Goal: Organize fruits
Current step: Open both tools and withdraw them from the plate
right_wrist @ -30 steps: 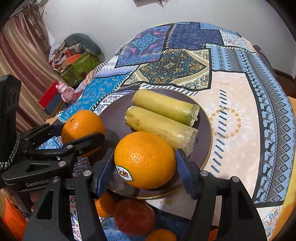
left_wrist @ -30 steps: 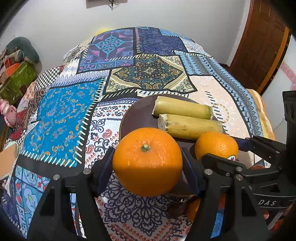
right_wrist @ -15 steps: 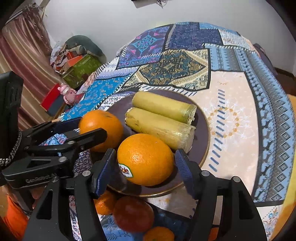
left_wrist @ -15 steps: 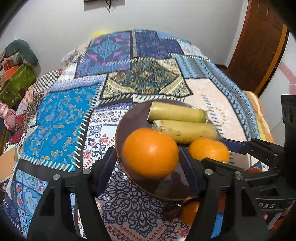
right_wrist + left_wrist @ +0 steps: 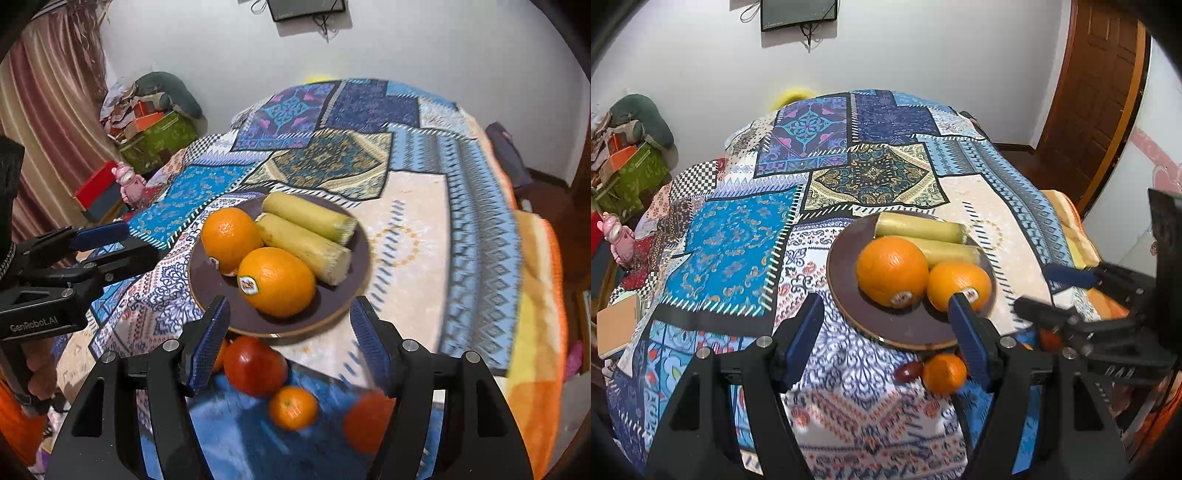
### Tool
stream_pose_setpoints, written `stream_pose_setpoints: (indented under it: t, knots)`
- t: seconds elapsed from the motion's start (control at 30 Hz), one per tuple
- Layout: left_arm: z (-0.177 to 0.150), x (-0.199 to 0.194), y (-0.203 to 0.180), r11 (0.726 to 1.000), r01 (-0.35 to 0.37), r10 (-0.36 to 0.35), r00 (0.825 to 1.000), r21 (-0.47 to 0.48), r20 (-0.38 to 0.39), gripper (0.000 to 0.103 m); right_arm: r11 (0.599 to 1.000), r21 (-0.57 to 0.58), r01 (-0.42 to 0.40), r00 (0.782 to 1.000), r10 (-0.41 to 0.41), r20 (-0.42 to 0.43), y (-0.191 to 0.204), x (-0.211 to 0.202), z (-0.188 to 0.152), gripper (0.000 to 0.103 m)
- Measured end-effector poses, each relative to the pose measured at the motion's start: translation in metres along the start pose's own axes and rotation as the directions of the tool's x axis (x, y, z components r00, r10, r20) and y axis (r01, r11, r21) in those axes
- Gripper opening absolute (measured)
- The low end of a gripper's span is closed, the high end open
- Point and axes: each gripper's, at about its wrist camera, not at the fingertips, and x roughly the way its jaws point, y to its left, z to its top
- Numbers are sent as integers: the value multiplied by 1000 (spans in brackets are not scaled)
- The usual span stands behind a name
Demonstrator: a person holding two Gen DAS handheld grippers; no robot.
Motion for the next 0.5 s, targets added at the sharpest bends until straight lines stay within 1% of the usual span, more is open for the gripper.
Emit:
stream_pose_setpoints:
  t: [0.13,0.27,0.37,0.5]
  knots:
    - [-13,-12,-9,1000,17,-17,1000,6,-4,69,999,-1,47,999,-47,22,-10,-21,-8,68]
    - [-23,-14,-20,999,35,-34,999,11,-25,69,997,17,80,997,-80,23,-21,-35,-22,68]
    - [-31,-13,-29,999,54,-53,998,10,-43,69,995,38,89,996,-90,14,-29,-39,-32,68]
    - [-42,-1,-44,998,65,-64,995,17,-75,69,994,70,90,996,-89,-6,-36,-40,-48,68]
